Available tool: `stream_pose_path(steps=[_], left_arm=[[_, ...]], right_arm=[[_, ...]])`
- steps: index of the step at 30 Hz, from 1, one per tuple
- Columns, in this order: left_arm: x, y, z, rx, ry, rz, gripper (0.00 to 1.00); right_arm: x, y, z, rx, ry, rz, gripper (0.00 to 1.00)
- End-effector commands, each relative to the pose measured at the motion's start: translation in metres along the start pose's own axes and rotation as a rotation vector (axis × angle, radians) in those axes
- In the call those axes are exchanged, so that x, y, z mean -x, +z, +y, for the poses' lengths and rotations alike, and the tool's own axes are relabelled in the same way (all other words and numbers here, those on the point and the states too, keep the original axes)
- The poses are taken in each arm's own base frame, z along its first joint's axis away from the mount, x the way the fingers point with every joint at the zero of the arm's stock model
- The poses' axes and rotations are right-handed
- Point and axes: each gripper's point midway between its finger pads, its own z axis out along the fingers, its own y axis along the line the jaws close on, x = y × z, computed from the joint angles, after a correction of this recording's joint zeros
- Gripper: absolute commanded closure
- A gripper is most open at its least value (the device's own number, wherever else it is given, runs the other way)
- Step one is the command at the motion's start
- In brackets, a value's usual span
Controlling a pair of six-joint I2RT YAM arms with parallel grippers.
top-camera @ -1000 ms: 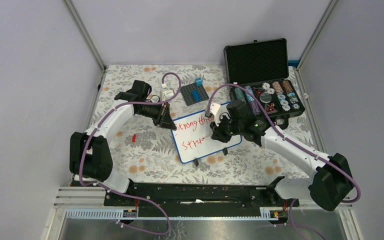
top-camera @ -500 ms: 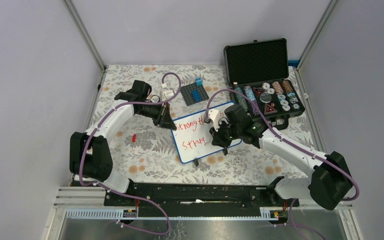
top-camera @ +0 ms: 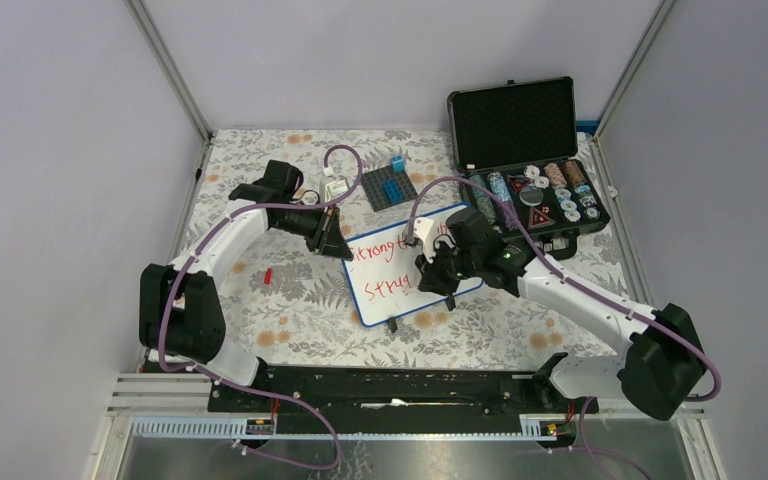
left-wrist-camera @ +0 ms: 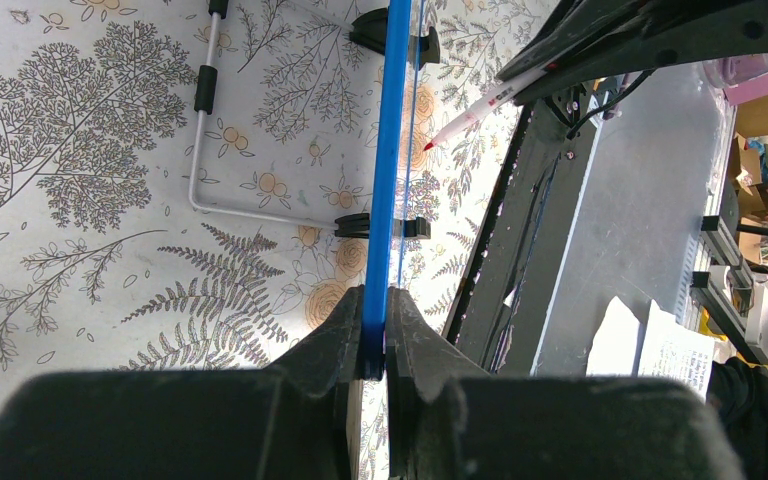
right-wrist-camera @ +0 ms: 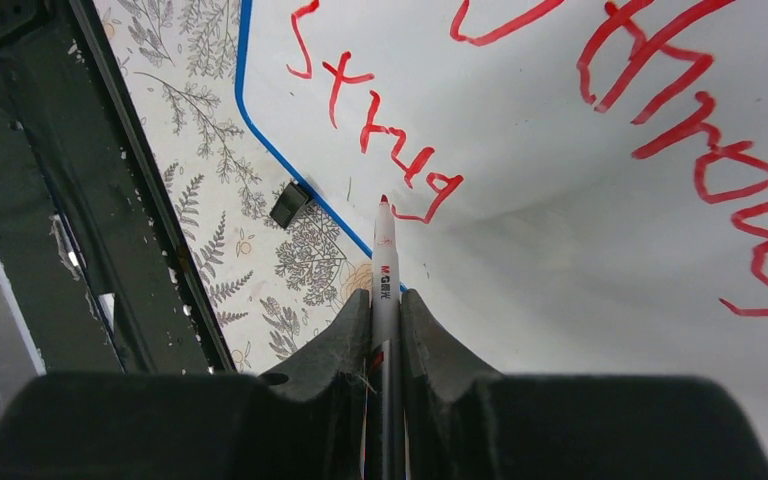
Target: Write a sentence on the whiteboard
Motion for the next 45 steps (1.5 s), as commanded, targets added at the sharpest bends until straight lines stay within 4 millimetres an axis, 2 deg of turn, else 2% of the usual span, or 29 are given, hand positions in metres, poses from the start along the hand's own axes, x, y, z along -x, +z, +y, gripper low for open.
stream_pose_path(steps=[1, 9, 23, 40, 45], left_arm=[[0.010, 0.000, 0.014, 0.060, 0.073, 0.000, 1.00], [0.010, -0.001, 0.013, 0.065, 0.077, -0.002, 1.00], [0.007, -0.002, 0.011, 0.056, 0.074, 0.011, 1.00], [0.006, -0.001, 0.013, 0.057, 0.074, 0.014, 1.00], [0.007, -0.001, 0.013, 0.056, 0.076, 0.014, 1.00]], right_arm=[[0.034, -0.022, 0.004, -0.013, -0.032, -0.111, 1.00], [0.024, -0.032, -0.022, -0.099, 0.006, -0.102, 1.00], [0.018, -0.033, -0.043, -0.169, 0.031, -0.080, 1.00], [0.033, -0.026, -0.041, -0.128, 0.031, -0.111, 1.00], [0.031, -0.022, -0.038, -0.104, 0.036, -0.106, 1.00]])
